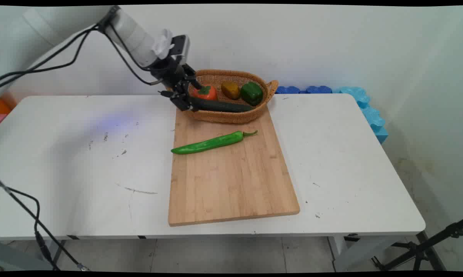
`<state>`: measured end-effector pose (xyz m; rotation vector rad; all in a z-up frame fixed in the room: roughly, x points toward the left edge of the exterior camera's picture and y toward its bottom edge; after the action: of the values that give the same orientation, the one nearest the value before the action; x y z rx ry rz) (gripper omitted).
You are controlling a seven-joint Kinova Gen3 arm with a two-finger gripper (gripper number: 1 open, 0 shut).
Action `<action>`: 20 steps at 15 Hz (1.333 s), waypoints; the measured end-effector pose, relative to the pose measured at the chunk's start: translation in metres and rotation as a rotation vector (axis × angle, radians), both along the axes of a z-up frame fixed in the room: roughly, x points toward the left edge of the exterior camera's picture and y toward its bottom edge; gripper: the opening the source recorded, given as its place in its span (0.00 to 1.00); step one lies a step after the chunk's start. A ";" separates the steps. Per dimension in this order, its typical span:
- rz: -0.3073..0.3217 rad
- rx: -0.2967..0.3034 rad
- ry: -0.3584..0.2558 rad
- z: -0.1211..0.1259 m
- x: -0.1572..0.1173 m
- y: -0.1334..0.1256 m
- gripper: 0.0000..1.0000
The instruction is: Pick up the cucumber from the vegetable basket
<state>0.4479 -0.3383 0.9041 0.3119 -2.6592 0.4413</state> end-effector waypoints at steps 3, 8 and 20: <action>-0.031 -0.025 -0.028 -0.009 -0.015 -0.020 1.00; -0.070 -0.052 -0.068 -0.023 -0.032 -0.048 1.00; -0.108 -0.047 -0.121 -0.052 -0.049 -0.090 1.00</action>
<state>0.3987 -0.4280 0.8520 0.1306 -2.7619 0.5025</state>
